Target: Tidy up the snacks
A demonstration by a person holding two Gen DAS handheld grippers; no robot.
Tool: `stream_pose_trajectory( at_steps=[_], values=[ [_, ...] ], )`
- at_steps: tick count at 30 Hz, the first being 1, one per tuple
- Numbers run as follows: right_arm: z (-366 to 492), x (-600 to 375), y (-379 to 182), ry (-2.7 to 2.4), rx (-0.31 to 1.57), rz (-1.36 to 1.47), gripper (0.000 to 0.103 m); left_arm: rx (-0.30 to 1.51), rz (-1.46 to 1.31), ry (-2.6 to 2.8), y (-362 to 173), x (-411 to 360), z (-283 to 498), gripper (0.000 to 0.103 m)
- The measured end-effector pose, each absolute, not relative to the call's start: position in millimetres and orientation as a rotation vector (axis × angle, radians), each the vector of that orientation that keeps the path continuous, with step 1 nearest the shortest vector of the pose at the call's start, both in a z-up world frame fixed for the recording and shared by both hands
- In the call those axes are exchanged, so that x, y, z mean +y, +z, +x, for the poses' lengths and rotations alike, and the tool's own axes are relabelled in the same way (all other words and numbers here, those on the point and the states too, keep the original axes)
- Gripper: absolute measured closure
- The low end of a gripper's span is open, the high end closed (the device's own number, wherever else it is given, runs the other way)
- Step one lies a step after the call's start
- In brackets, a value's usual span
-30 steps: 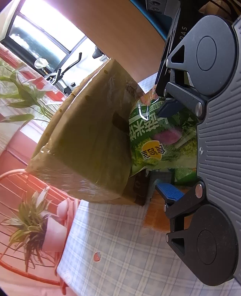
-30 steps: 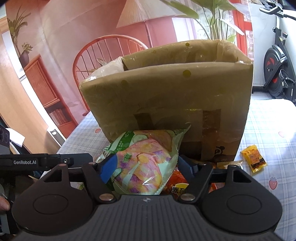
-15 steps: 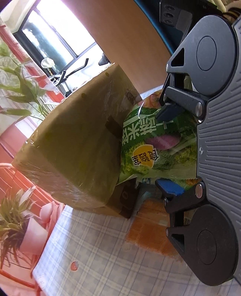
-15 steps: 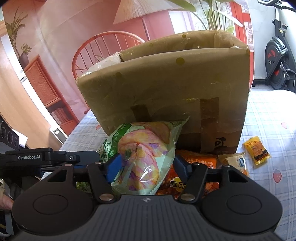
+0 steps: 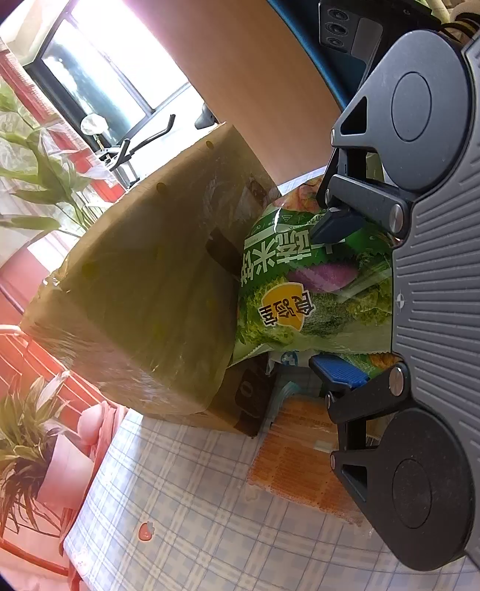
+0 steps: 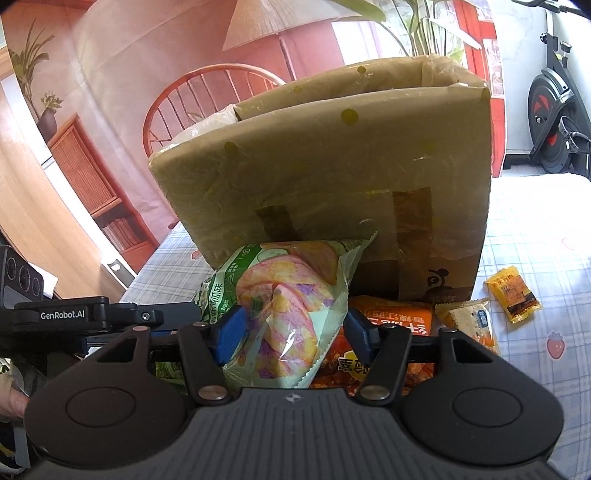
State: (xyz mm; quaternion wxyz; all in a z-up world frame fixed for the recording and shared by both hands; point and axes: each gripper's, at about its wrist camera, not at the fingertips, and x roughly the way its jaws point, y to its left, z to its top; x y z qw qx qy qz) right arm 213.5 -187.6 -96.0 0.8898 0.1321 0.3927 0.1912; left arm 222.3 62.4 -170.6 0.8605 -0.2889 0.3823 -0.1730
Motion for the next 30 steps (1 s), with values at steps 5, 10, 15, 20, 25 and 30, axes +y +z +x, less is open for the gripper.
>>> stream_pose_trajectory(
  at_steps=[5, 10, 15, 20, 25, 30],
  values=[
    [212.4, -188.8, -97.6, 0.395, 0.812, 0.287, 0.042, 0.811, -0.642, -0.37, -175.9, 64.3, 224.0, 0.032],
    [211.7, -191.2, -100.6, 0.397, 0.808, 0.305, 0.043, 0.815, -0.657, -0.386, -177.4, 60.8, 226.9, 0.031],
    [210.3, -193.0, -101.1, 0.388, 0.804, 0.327, 0.047, 0.79, -0.62, -0.405, -173.0, 55.8, 224.2, 0.038],
    [204.8, -190.7, -92.7, 0.393, 0.779, 0.311, 0.052, 0.761, -0.57, -0.441, -160.0, 50.8, 218.8, 0.045],
    [201.4, -191.7, -85.3, 0.406, 0.754, 0.309, 0.054, 0.74, -0.571, -0.449, -155.4, 49.3, 215.0, 0.045],
    [198.6, -191.4, -80.5, 0.415, 0.742, 0.32, 0.054, 0.715, -0.555, -0.449, -145.8, 48.1, 209.3, 0.046]
  ],
)
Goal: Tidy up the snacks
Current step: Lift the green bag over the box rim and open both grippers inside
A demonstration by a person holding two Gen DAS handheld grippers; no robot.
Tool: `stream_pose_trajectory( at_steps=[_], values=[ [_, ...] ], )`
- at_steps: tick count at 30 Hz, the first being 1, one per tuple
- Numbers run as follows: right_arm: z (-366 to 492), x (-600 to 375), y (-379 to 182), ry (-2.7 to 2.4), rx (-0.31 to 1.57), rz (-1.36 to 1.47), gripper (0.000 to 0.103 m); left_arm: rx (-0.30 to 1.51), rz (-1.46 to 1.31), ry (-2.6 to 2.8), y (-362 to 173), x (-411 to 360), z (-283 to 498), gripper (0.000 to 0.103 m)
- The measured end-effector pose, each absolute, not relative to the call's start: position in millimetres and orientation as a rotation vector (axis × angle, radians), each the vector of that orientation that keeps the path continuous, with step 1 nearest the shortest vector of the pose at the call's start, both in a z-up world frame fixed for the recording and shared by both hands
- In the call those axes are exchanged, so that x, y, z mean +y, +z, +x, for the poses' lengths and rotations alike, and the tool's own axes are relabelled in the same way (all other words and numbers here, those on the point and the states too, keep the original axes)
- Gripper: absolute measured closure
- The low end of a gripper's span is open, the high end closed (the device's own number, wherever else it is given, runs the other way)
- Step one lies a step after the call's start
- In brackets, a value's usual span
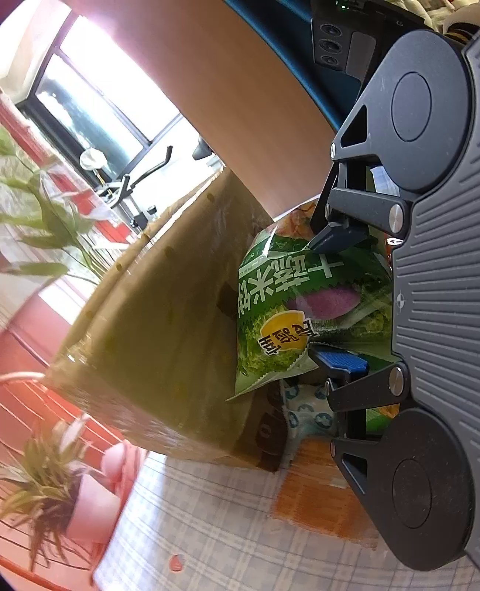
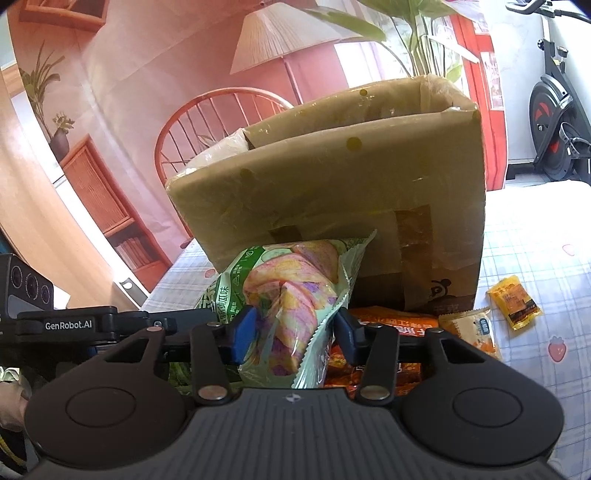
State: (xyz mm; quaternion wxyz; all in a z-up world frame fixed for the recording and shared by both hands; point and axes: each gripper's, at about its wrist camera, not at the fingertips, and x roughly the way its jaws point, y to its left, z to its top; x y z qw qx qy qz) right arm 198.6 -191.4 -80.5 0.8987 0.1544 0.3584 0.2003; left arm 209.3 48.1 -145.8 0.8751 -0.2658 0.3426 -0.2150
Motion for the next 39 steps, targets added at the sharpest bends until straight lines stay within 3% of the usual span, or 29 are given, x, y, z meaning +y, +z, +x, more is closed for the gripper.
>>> stream_pose_trajectory(
  at_steps=[23, 33, 39],
  values=[
    [194.8, -206.9, 17.1, 0.459, 0.487, 0.311, 0.054, 0.446, -0.381, -0.525, -31.6, 30.2, 200.2, 0.046],
    [261.1, -212.6, 41.9, 0.464, 0.474, 0.309, 0.054, 0.444, -0.367, -0.494, -7.9, 28.7, 260.3, 0.046],
    [315.9, -223.1, 28.1, 0.449, 0.528, 0.343, 0.054, 0.521, -0.398, -0.458, -19.8, 25.3, 313.1, 0.046]
  ],
)
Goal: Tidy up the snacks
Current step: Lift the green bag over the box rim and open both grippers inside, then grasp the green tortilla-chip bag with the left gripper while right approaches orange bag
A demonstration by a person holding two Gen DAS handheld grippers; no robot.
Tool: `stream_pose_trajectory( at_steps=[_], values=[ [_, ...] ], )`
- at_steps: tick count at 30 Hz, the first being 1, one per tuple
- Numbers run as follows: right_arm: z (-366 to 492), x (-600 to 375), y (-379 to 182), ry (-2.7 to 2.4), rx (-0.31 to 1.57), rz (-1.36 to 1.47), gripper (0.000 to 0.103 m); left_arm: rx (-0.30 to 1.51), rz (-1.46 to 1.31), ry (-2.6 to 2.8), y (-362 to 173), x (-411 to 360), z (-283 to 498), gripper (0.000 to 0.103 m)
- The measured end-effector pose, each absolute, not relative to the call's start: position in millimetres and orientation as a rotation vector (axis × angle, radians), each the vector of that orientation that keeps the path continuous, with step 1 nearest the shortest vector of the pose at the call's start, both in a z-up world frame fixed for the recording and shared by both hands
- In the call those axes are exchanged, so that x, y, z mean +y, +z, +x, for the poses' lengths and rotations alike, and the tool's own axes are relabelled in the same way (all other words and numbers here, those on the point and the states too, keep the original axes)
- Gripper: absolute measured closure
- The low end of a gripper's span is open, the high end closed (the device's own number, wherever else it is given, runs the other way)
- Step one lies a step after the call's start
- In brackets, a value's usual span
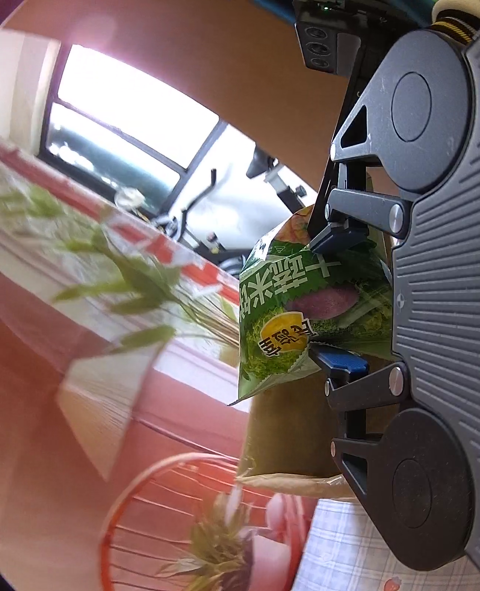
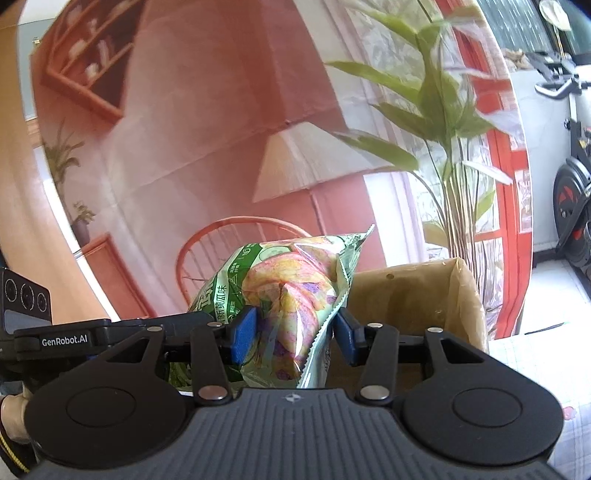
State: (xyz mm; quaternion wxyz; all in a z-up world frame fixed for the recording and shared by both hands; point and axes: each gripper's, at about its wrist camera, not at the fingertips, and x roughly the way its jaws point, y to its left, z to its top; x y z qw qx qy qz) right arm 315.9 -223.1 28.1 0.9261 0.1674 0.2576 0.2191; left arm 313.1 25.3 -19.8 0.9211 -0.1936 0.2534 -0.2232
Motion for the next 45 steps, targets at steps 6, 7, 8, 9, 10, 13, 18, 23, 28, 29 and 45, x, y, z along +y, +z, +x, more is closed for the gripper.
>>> stream_pose_trajectory(
  at_steps=[6, 7, 8, 9, 10, 13, 18, 23, 28, 29, 45],
  values=[
    [354.1, -232.3, -6.2, 0.402, 0.623, 0.38, 0.054, 0.62, -0.399, -0.419, -44.8, 17.1, 350.8, 0.046],
    [358.1, -233.7, -11.1, 0.392, 0.637, 0.384, 0.054, 0.636, -0.402, -0.416, -48.6, 16.6, 356.0, 0.046],
    [361.0, -235.3, -16.4, 0.383, 0.651, 0.389, 0.054, 0.648, -0.402, -0.414, -51.6, 15.0, 360.2, 0.046],
    [363.8, -237.1, -20.8, 0.375, 0.663, 0.395, 0.054, 0.659, -0.397, -0.412, -54.3, 12.6, 364.8, 0.046],
    [366.3, -239.0, -25.0, 0.365, 0.676, 0.402, 0.054, 0.671, -0.387, -0.408, -57.0, 10.2, 368.5, 0.046],
    [370.7, -243.4, -36.0, 0.339, 0.71, 0.421, 0.054, 0.697, -0.364, -0.402, -62.6, 3.8, 372.8, 0.046],
    [369.1, -244.7, -43.0, 0.304, 0.74, 0.416, 0.053, 0.725, -0.359, -0.398, -70.7, 2.4, 375.8, 0.039],
    [363.5, -236.9, -39.8, 0.282, 0.747, 0.345, 0.052, 0.717, -0.35, -0.375, -69.3, 7.4, 371.9, 0.034],
    [352.5, -231.9, -32.0, 0.274, 0.723, 0.304, 0.045, 0.672, -0.324, -0.381, -54.7, 10.9, 358.5, 0.034],
    [349.5, -231.6, -29.5, 0.268, 0.714, 0.294, 0.045, 0.666, -0.318, -0.379, -51.8, 11.6, 355.7, 0.034],
    [253.8, -231.7, 0.8, 0.298, 0.539, 0.284, 0.045, 0.555, -0.155, -0.365, -18.9, 43.2, 255.5, 0.034]
  ],
)
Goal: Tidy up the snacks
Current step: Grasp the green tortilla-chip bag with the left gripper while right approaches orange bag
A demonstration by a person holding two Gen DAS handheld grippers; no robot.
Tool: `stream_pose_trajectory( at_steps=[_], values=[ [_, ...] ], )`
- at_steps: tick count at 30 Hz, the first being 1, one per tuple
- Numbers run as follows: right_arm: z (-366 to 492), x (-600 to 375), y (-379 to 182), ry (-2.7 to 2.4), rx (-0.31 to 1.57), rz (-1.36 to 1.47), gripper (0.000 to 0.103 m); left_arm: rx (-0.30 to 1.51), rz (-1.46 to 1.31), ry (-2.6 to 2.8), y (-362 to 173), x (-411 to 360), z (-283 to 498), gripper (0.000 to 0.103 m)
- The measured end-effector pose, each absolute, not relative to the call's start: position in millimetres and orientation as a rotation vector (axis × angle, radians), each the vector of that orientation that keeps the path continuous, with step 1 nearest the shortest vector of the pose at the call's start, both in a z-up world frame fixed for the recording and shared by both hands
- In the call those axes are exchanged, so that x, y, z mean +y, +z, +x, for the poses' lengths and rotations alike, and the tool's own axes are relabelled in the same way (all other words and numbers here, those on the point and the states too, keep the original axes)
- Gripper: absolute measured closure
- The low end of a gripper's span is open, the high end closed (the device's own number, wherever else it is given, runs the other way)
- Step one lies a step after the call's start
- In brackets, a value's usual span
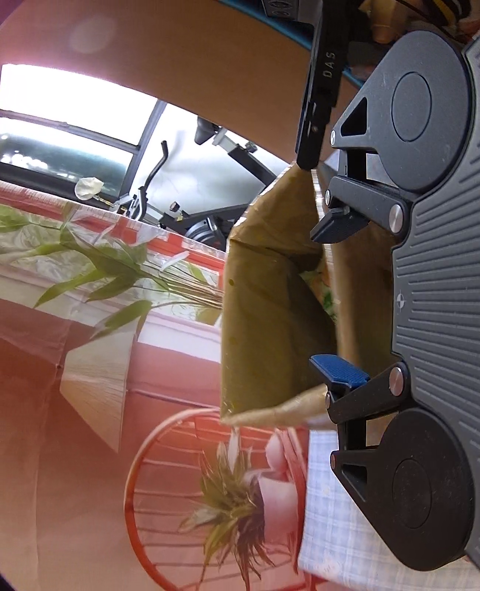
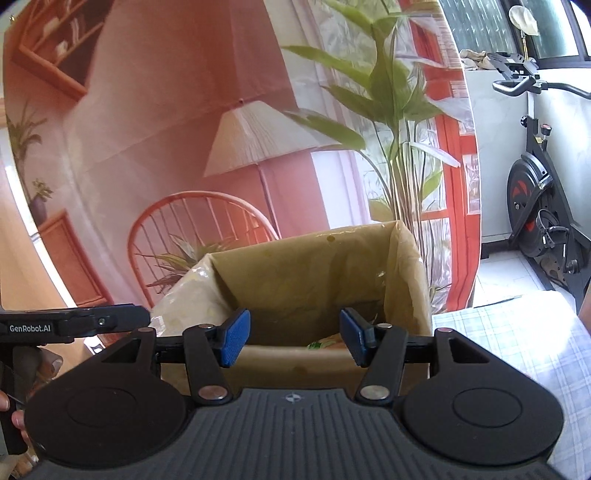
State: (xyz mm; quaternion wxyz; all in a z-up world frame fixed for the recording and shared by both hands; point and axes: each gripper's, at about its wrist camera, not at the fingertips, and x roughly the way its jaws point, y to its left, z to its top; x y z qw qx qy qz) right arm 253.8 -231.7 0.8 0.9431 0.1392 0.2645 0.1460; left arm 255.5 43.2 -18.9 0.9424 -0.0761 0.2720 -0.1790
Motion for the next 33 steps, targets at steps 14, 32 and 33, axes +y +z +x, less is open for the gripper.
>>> stream_pose_trajectory(
  at_steps=[14, 32, 33],
  values=[
    [197.5, -223.7, -40.6, 0.268, 0.612, 0.255, 0.045, 0.688, -0.128, -0.339, -87.2, 53.7, 197.7, 0.023],
    [167.4, -215.1, -95.2, 0.259, 0.738, 0.244, 0.045, 0.88, -0.046, -0.407, -140.4, 16.9, 195.3, 0.013],
    [167.2, -215.3, -96.0, 0.261, 0.739, 0.246, 0.045, 0.888, -0.043, -0.409, -142.2, 15.0, 195.2, 0.013]
  ],
)
